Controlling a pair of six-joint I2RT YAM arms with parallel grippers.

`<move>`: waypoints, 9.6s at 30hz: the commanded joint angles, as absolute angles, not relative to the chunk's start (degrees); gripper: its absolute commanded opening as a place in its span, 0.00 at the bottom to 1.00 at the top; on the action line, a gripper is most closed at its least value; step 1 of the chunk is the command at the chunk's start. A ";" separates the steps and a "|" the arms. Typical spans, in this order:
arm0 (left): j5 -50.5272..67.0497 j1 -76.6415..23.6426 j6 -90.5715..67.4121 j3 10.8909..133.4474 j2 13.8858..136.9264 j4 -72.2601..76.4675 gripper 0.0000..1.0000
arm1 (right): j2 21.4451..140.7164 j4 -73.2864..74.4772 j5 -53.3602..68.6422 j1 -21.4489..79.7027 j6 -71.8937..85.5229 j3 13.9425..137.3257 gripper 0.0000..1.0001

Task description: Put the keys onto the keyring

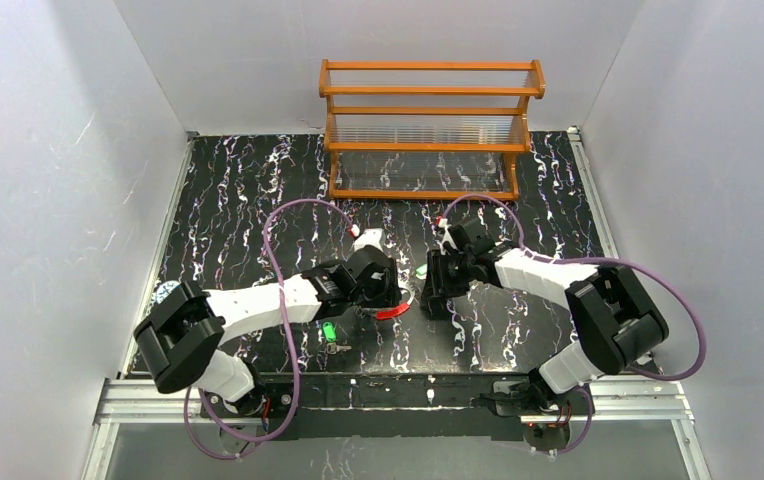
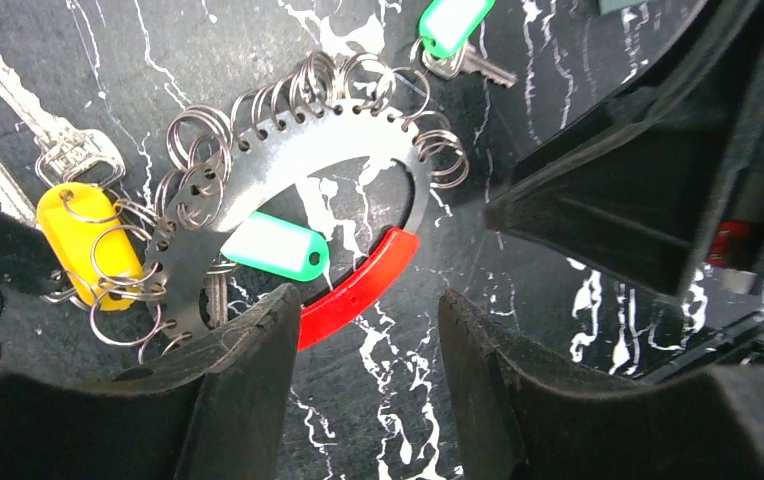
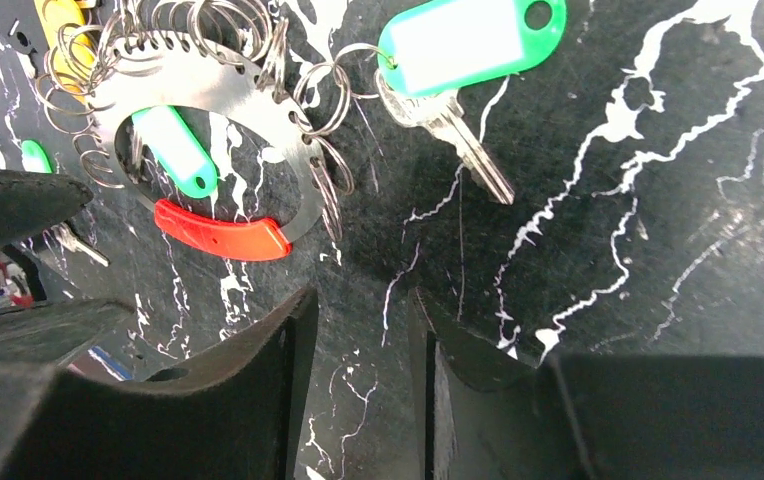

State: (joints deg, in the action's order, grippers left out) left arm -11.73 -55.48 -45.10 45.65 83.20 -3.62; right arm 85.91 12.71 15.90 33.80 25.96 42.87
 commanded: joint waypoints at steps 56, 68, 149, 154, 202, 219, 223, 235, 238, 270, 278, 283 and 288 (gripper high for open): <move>-2.72 -47.51 -51.14 34.64 77.11 8.77 0.52 | 91.31 8.79 20.51 33.62 24.61 49.56 0.07; -2.02 -47.52 -51.64 34.28 78.84 10.61 0.52 | 87.39 9.08 19.66 33.62 23.72 48.99 0.27; -12.32 -47.49 -46.51 35.76 71.46 2.58 0.51 | 91.31 8.09 23.50 36.50 24.02 47.70 0.01; -17.48 -47.51 -45.51 36.41 68.40 -3.62 0.50 | 89.82 9.25 21.18 36.62 22.85 48.82 0.07; -24.48 -47.46 -51.77 29.62 58.10 -13.10 0.49 | 113.55 25.33 0.88 54.89 23.33 83.00 0.33; -23.79 -47.50 -52.12 29.40 58.69 -12.52 0.49 | 105.96 21.01 4.32 56.77 19.86 76.40 0.23; -23.40 -47.51 -52.29 29.44 58.83 -12.19 0.50 | 103.51 20.03 3.47 56.76 20.43 74.67 0.24; -22.86 -47.50 -52.52 29.23 58.71 -11.98 0.50 | 106.01 21.93 3.51 56.73 22.79 76.02 0.26; -22.81 -47.50 -52.73 28.93 58.71 -11.76 0.50 | 107.18 22.55 3.29 56.72 23.11 76.03 0.27; -22.27 -47.48 -52.82 28.72 58.62 -11.34 0.50 | 109.35 23.53 3.07 56.70 22.92 76.09 0.14; -22.09 -47.48 -52.15 29.71 59.14 -11.34 0.50 | 107.79 23.13 4.92 56.64 22.72 76.43 0.25; -21.58 -47.50 -51.16 31.15 60.04 -11.14 0.49 | 104.97 21.74 7.66 55.27 23.06 75.77 0.30; -20.88 -47.52 -50.03 32.69 61.74 -10.24 0.49 | 100.95 19.67 11.81 50.41 23.67 73.26 0.31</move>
State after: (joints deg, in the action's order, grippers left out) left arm -20.53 -47.72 -51.40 29.91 60.71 -10.70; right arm 106.78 22.37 7.88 54.41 22.72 74.98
